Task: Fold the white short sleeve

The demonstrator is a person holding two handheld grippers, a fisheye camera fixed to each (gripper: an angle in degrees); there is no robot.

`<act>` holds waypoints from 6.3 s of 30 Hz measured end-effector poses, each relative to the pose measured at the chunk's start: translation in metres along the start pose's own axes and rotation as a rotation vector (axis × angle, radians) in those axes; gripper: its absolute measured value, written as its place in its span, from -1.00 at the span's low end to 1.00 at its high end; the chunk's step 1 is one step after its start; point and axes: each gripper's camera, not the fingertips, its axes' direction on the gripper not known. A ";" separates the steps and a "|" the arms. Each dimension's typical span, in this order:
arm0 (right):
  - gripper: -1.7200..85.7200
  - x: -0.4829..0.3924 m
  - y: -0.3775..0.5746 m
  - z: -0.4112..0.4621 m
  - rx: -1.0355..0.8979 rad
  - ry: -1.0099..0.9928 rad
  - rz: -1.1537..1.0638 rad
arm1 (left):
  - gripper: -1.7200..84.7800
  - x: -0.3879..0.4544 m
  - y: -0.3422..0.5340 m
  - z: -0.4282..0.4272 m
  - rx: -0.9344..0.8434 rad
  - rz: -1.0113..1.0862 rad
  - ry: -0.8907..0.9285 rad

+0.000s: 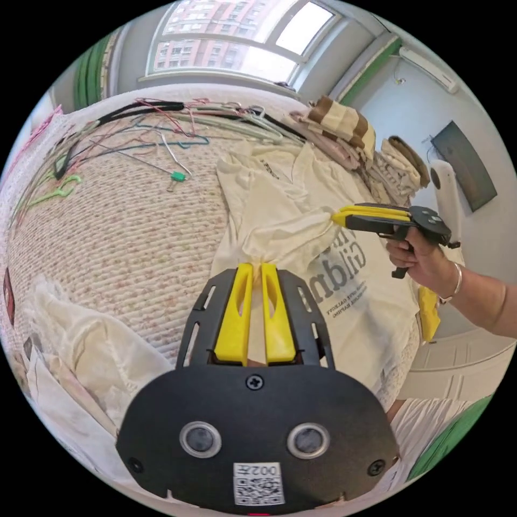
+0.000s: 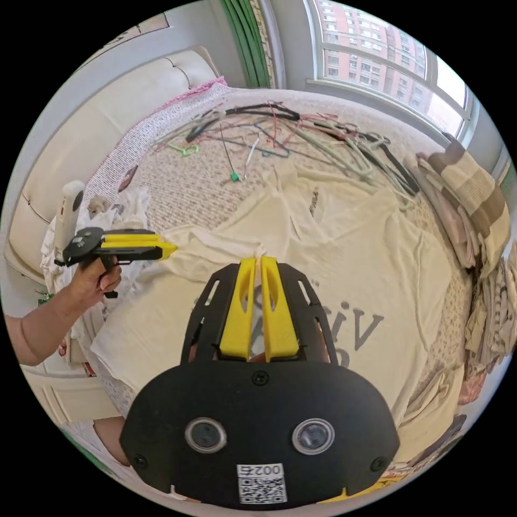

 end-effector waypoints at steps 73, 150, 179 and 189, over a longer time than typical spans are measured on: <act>-0.96 -0.163 -0.220 0.168 -0.132 0.245 -0.138 | -0.98 -0.007 0.054 0.087 0.042 -0.421 -0.410; -0.74 -0.005 0.513 -0.085 -0.328 0.255 0.423 | -0.83 0.132 0.334 0.134 -0.351 -0.372 -0.534; -0.83 0.271 0.349 -0.120 0.195 0.091 0.784 | -0.92 0.205 0.134 0.167 0.026 -0.164 -0.115; -0.82 0.367 0.279 -0.025 -0.004 0.163 0.761 | -0.95 0.262 0.055 0.340 -0.114 -0.053 -0.125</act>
